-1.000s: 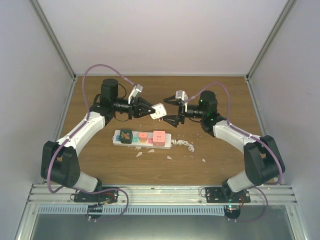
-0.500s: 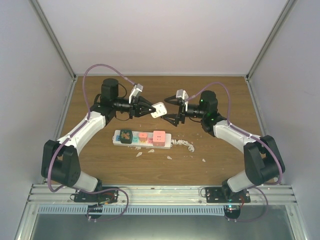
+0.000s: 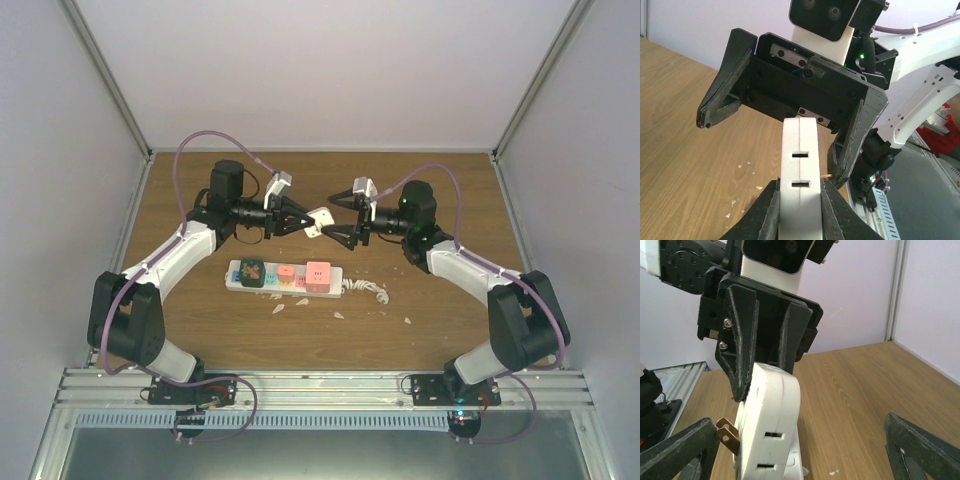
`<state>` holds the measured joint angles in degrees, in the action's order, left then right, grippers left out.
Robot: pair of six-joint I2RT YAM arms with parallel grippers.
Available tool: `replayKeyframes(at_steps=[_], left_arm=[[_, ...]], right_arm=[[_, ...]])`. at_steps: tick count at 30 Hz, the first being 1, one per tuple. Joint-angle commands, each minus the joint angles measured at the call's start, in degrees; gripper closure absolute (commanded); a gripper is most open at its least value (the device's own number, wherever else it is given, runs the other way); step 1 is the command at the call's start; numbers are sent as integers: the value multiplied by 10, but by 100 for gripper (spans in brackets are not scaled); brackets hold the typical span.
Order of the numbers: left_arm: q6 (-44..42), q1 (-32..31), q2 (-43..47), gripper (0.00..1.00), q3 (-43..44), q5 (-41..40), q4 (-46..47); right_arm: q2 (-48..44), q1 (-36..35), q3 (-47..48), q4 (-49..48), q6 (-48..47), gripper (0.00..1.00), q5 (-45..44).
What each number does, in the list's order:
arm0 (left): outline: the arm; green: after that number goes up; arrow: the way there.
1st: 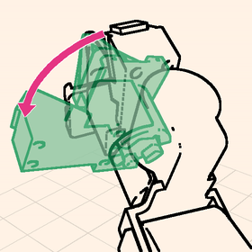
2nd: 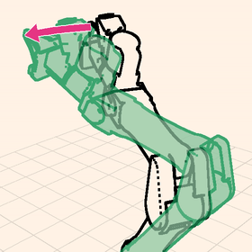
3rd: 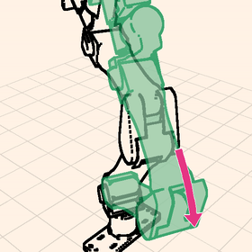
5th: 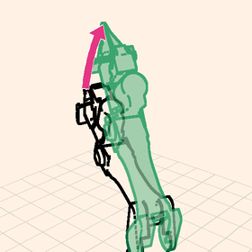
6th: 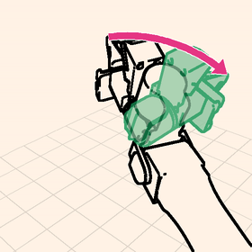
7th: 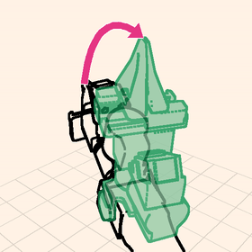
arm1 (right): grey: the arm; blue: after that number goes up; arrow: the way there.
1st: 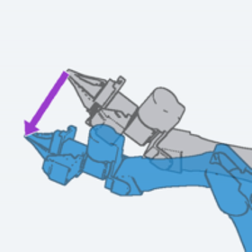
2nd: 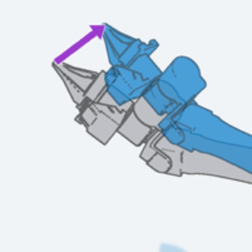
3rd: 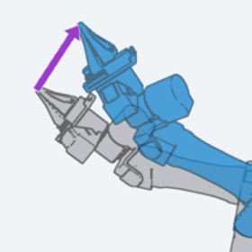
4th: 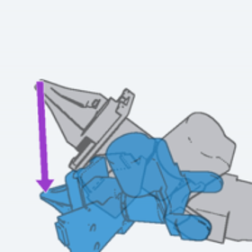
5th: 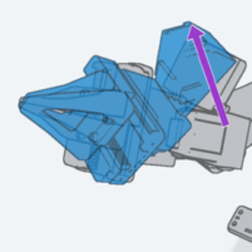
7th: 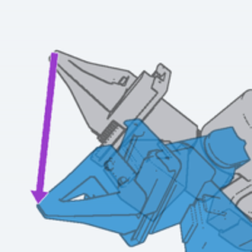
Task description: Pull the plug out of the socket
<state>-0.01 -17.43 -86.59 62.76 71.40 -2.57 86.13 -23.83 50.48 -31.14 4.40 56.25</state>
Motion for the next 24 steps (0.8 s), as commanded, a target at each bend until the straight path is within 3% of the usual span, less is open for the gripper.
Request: replayKeyframes(at_steps=[1,9,17,24], left_arm=[[-21,-7,0,100,-1,7,-2],[-70,-17,8,100,13,26,-51],[-148,-36,16,100,22,8,-115],[-113,-33,12,100,24,-28,-88]], right_arm=[[-10,-2,20,11,-13,10,-57],[-15,4,25,47,-67,11,-123],[-12,18,35,55,-73,12,-130],[-8,8,75,106,-101,11,94]])
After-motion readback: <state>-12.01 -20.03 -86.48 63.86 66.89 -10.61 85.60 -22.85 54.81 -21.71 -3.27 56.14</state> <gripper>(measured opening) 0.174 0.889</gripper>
